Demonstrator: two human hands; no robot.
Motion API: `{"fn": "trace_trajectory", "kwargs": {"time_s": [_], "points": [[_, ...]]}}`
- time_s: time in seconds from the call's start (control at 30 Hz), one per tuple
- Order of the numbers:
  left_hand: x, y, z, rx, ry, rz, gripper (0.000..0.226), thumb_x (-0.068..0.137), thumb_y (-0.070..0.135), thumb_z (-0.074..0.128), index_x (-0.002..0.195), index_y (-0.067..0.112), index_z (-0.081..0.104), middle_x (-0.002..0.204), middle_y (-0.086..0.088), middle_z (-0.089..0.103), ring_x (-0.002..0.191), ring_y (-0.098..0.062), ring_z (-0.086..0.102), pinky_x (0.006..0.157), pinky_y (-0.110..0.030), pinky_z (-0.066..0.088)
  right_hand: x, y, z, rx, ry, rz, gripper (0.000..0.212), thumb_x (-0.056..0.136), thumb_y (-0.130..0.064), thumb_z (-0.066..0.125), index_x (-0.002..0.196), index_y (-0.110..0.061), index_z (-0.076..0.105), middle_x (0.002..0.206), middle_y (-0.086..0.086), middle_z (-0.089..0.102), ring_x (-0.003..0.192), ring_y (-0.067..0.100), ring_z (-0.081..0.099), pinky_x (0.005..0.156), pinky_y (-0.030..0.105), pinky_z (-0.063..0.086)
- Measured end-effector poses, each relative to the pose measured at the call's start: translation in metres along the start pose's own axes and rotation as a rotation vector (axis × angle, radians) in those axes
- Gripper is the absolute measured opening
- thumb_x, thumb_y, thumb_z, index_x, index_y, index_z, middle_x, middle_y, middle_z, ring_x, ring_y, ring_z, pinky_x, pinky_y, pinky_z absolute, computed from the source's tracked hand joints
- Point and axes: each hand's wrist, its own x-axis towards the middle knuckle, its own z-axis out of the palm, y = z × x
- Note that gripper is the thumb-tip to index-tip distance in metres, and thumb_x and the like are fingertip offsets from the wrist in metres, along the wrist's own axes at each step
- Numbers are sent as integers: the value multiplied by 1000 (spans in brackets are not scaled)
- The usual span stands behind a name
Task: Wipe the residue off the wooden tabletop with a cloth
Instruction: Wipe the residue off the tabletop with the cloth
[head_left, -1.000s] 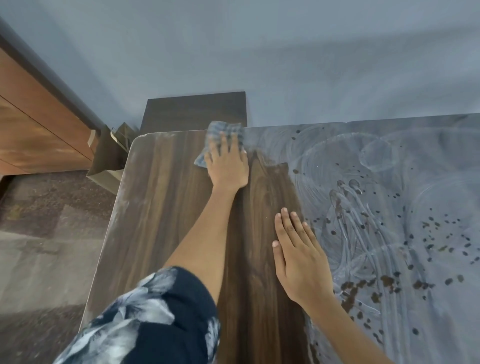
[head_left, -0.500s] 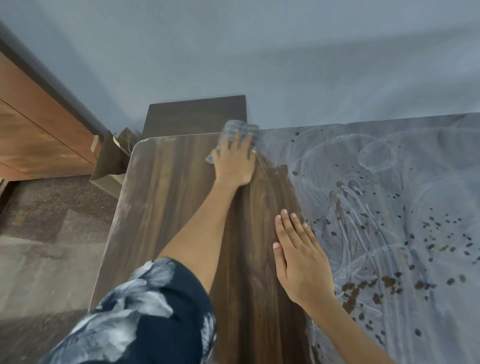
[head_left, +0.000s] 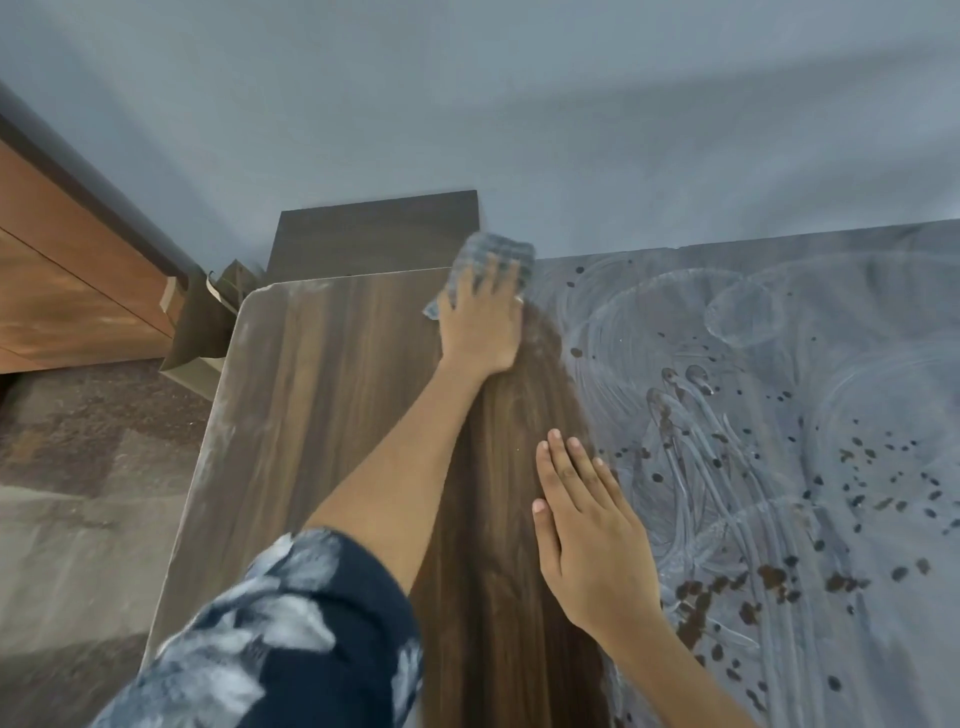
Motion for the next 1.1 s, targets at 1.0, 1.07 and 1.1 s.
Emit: {"fn": "trace_trajectory", "kwargs": {"time_s": [1.0, 1.07, 1.1], "points": [[1, -15, -1, -49, -4, -194, 49, 100, 37, 19, 148, 28, 12, 157, 3, 7, 141, -32, 9, 111, -52, 13, -1, 0, 0, 36, 8, 18, 48, 96, -29, 29, 139, -11, 41, 146, 1, 39, 137, 14, 30, 112, 33, 17], [3, 15, 4, -43, -8, -27, 48, 100, 39, 18, 147, 28, 18, 156, 4, 12, 141, -30, 13, 111, -52, 16, -1, 0, 0, 33, 5, 17, 48, 95, -29, 29, 138, -10, 41, 145, 2, 39, 137, 14, 30, 111, 33, 18], [-1, 29, 6, -25, -25, 86, 47, 100, 40, 19, 146, 28, 21, 156, 4, 15, 141, -29, 15, 110, -51, 18, -1, -1, -1, 33, 8, 17, 49, 95, -29, 29, 138, -10, 42, 145, 2, 39, 136, 14, 30, 111, 33, 18]]}}
